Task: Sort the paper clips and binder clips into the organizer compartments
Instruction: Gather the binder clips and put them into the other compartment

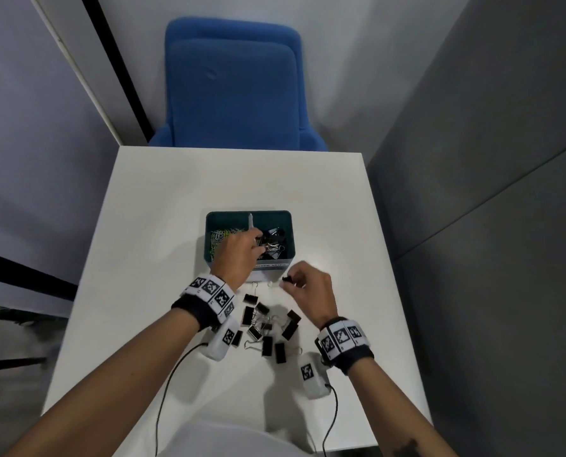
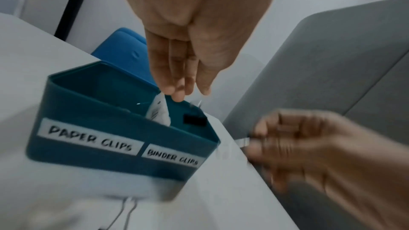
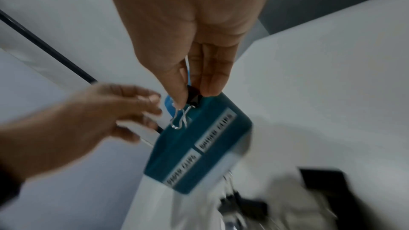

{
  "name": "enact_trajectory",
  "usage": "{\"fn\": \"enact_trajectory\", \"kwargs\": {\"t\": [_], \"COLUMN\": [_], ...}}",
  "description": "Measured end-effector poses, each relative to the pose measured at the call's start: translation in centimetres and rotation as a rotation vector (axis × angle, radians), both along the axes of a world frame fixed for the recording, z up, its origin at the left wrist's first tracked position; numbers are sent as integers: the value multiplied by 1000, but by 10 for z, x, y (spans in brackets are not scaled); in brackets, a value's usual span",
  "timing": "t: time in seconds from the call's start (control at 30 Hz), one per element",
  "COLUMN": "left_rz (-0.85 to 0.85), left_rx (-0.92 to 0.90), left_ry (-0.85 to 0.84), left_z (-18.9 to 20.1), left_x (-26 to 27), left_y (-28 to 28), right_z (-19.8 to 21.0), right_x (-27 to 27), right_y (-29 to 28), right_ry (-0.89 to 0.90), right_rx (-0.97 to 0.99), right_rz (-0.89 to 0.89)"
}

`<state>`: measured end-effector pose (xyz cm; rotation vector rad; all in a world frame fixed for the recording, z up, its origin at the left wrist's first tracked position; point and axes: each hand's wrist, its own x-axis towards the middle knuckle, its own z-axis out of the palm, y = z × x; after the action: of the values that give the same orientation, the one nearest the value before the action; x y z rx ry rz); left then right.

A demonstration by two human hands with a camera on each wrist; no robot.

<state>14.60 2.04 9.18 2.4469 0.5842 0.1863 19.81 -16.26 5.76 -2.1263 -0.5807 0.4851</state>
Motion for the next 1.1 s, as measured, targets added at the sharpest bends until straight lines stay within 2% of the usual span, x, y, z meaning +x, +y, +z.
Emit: {"fn": "enact_trajectory", "kwargs": {"t": [0.13,0.23,0.3,0.4,0.47,0.6,0.7,0.87,1.1], "left_rz": [5,45,27,-31,-92,-149,-166,-229,-231], "left_rx": [100,136,140,143,125,140,158,194,206], "left_ry": [116,271,440,708,778,725,666,598,586], "left_z": [-31,-56,-74,-96,-105,-113,-116,-121,-129], "left_x": [-31,-63,-84,-111,-124,-135,-137,-133,-128], "left_y": [-4,4,14,23,20,0,-18,-44,-46], "right_z": [31,40,39,26,8,-38,-61,-81,-82], "right_x": [36,50,47,26,5,-29,-50,-71,-66], "right_y": [33,48,46,27,11,-21,-32,-28,-18], "right_ry": [-94,-202,-241,-212,-138,-90,-135,-237,-137], "right_rx": [50,-84,-157,-249,-412,-733,-839,-754,-738], "right_rz": [-78,-5,47,245,409,576,652,571,488]}}
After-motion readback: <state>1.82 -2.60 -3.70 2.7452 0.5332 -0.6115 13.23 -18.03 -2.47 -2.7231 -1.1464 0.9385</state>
